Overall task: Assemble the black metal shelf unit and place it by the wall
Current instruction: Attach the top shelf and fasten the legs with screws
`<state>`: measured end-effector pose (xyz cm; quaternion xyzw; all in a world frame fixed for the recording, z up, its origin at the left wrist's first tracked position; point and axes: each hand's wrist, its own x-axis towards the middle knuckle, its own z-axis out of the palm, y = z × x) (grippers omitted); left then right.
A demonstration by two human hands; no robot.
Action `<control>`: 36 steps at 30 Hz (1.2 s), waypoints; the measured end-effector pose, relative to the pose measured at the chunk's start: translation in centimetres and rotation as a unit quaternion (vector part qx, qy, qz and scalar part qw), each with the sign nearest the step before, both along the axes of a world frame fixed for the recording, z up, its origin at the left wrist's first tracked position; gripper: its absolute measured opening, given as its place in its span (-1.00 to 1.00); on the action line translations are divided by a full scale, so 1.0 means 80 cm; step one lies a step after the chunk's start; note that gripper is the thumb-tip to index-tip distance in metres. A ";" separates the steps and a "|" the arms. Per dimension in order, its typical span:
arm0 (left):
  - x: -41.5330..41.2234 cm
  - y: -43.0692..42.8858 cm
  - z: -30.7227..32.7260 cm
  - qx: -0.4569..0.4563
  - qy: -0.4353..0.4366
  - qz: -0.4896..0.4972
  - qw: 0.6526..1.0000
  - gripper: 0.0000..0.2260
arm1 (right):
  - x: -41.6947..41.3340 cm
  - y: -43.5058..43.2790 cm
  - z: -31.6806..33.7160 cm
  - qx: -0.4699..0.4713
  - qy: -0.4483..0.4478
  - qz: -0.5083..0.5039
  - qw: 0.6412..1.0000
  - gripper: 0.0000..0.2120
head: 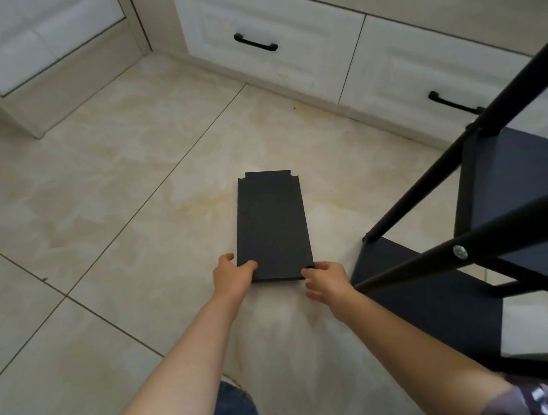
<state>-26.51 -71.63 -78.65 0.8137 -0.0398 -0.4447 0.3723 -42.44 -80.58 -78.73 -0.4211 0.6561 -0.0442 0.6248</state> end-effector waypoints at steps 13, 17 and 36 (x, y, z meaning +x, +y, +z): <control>0.007 0.015 0.047 -0.070 0.187 0.161 0.966 -0.93 | 0.005 0.012 0.057 0.054 -0.103 -0.132 0.984 -0.79; -0.003 0.030 0.070 -0.071 0.252 0.167 0.951 -0.95 | -0.008 0.019 0.091 0.085 -0.143 -0.131 0.977 -0.81; -0.011 0.099 0.276 -0.228 0.146 0.119 0.955 -0.28 | -0.143 0.070 0.364 -0.139 -0.199 0.145 0.959 -0.59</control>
